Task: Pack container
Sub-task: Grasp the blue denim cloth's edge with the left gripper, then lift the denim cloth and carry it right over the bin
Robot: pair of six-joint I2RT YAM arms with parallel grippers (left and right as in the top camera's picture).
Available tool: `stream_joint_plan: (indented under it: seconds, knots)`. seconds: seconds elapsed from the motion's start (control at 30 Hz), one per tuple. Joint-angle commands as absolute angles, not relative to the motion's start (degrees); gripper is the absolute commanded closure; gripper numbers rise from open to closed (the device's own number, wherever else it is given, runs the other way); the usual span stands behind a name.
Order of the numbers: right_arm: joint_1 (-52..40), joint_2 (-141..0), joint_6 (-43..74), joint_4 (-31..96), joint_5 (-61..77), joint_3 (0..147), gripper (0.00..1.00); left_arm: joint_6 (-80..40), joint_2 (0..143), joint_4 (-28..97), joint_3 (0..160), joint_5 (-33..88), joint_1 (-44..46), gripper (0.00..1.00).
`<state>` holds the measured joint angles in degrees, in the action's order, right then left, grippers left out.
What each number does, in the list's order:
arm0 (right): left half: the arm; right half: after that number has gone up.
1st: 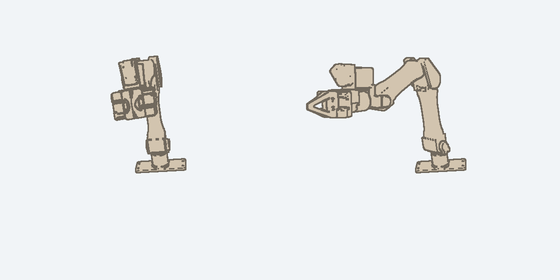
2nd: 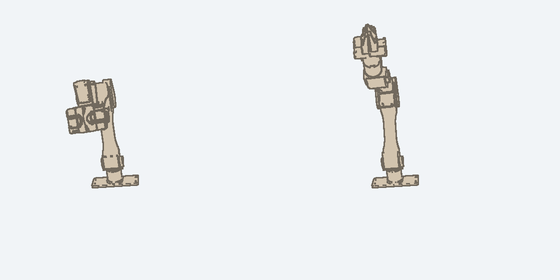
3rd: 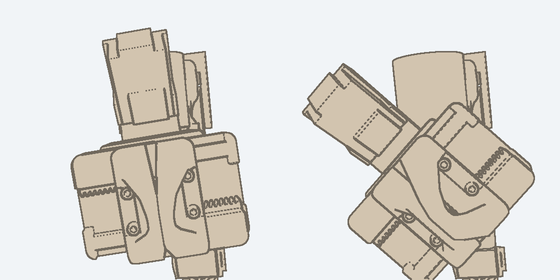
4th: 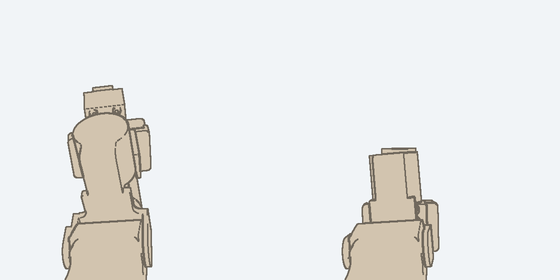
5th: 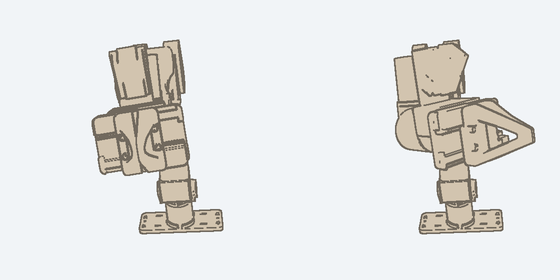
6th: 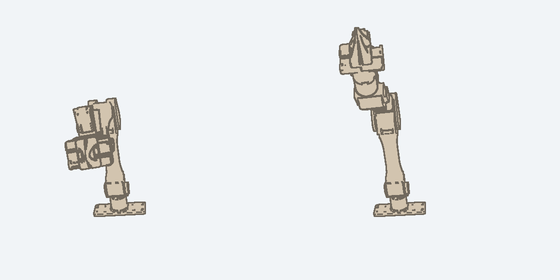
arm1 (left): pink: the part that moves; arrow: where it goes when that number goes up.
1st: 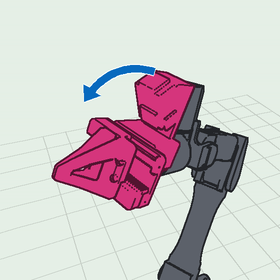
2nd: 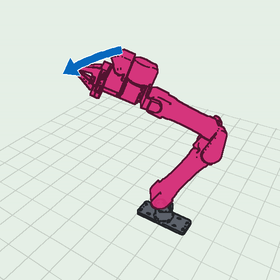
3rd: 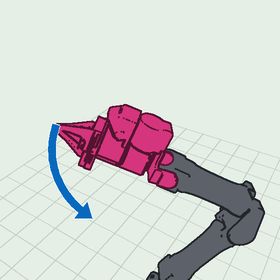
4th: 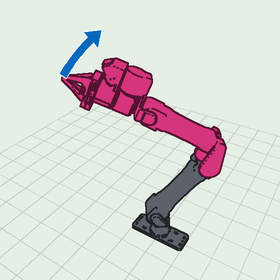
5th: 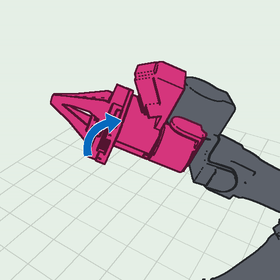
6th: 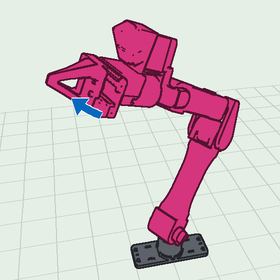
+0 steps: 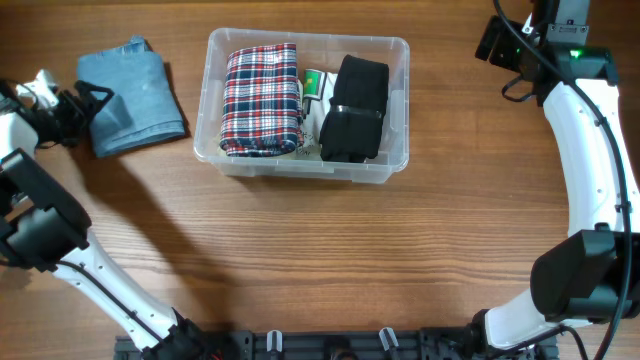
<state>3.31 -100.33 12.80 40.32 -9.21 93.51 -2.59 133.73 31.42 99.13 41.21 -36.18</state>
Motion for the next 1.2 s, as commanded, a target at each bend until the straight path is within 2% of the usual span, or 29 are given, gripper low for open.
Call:
stream_joint_plan:
  seconds: [0.0, 0.13, 0.17, 0.2, 0.27, 0.3, 0.37, 0.53, 0.7, 1.0, 1.17]
  knots:
    - [3.3, -101.2, 13.7, 40.4, -9.0, 93.3, 0.0, -1.9, 138.6, 31.4, 98.6, 40.9, -33.7, 0.0]
    - [3.3, -101.2, 13.6, 40.3, -9.0, 93.3, 0.0, -1.9, 139.6, 31.7, 98.6, 40.7, -33.2, 0.0]
    - [3.4, -101.2, 13.6, 40.4, -9.0, 93.3, 0.0, -1.9, 139.6, 31.9, 98.6, 40.7, -33.2, 0.07]
    - [3.3, -101.2, 13.7, 40.3, -9.0, 93.3, 0.0, -1.9, 139.6, 32.1, 98.6, 40.7, -33.3, 0.22]
    - [3.3, -101.2, 13.7, 40.3, -9.0, 93.3, 0.0, -1.9, 139.6, 33.0, 98.6, 40.7, -33.3, 0.59]
    - [3.3, -101.2, 13.7, 40.4, -9.0, 93.3, 0.0, -1.9, 139.6, 33.3, 98.6, 40.7, -33.3, 0.81]
    - [3.3, -101.2, 13.7, 40.3, -9.0, 93.3, 0.0, -1.9, 139.6, 33.7, 98.6, 40.7, -33.3, 0.96]
    - [3.3, -101.2, 13.7, 40.3, -9.0, 93.3, 0.0, -1.9, 138.1, 34.0, 98.7, 46.9, -33.3, 0.96]
    - [3.3, -101.2, 13.7, 40.3, -9.0, 93.3, 0.0, -4.7, 130.6, 34.1, 99.6, 52.9, -33.3, 0.96]
    - [3.3, -101.2, 13.7, 40.3, -9.0, 93.3, 0.0, -13.0, 104.6, 34.1, 99.6, 54.0, -33.2, 0.96]
    - [3.4, -101.2, 13.7, 40.3, -9.0, 93.3, 0.0, -18.8, 91.2, 34.7, 99.6, 57.1, -29.7, 0.96]
